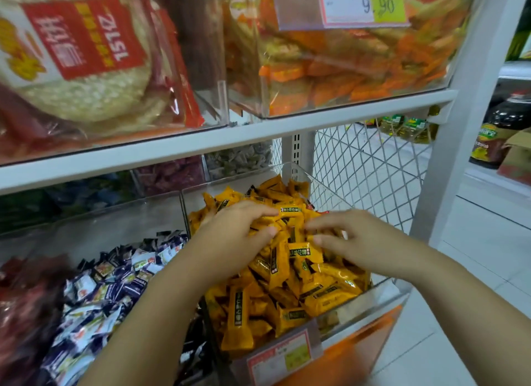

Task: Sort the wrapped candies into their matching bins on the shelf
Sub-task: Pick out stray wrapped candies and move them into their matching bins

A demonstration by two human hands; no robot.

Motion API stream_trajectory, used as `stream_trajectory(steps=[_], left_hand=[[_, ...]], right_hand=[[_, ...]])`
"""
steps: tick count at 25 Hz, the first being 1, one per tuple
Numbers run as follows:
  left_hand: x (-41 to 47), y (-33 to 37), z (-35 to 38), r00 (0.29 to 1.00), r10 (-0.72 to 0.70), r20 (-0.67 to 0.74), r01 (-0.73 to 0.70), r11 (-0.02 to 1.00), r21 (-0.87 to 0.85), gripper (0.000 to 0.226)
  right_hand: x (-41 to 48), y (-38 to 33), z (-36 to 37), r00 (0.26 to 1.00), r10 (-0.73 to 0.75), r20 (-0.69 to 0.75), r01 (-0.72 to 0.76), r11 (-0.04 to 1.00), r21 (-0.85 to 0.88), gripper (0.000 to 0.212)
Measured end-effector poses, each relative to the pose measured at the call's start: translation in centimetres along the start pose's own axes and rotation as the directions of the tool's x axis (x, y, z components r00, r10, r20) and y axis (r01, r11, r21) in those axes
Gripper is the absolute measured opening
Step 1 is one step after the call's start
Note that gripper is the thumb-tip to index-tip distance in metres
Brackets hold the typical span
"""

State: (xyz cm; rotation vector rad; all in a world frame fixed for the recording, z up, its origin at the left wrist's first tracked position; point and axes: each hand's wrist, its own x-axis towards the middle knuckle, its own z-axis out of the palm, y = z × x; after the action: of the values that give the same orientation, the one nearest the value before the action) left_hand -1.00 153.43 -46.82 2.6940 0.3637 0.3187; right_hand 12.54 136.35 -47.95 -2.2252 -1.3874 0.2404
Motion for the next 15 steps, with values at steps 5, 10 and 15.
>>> stream_trajectory(steps=[5, 10, 15], left_hand=[[7.2, 3.2, 2.2, 0.982, 0.118, 0.148, -0.122, 0.992, 0.016, 0.038], [9.8, 3.6, 5.3, 0.784, 0.079, 0.616, -0.364, 0.862, 0.353, 0.046], [8.2, 3.2, 3.2, 0.720, 0.140, 0.680, -0.348, 0.920, 0.179, 0.034]], right_hand=[[-0.5, 4.2, -0.8, 0.880, 0.138, -0.454, -0.149, 0.989, 0.013, 0.023], [-1.1, 5.4, 0.6, 0.963, 0.170, -0.207, -0.174, 0.985, -0.001, 0.032], [-1.1, 5.2, 0.1, 0.980, 0.141, -0.140, -0.140, 0.990, 0.018, 0.032]])
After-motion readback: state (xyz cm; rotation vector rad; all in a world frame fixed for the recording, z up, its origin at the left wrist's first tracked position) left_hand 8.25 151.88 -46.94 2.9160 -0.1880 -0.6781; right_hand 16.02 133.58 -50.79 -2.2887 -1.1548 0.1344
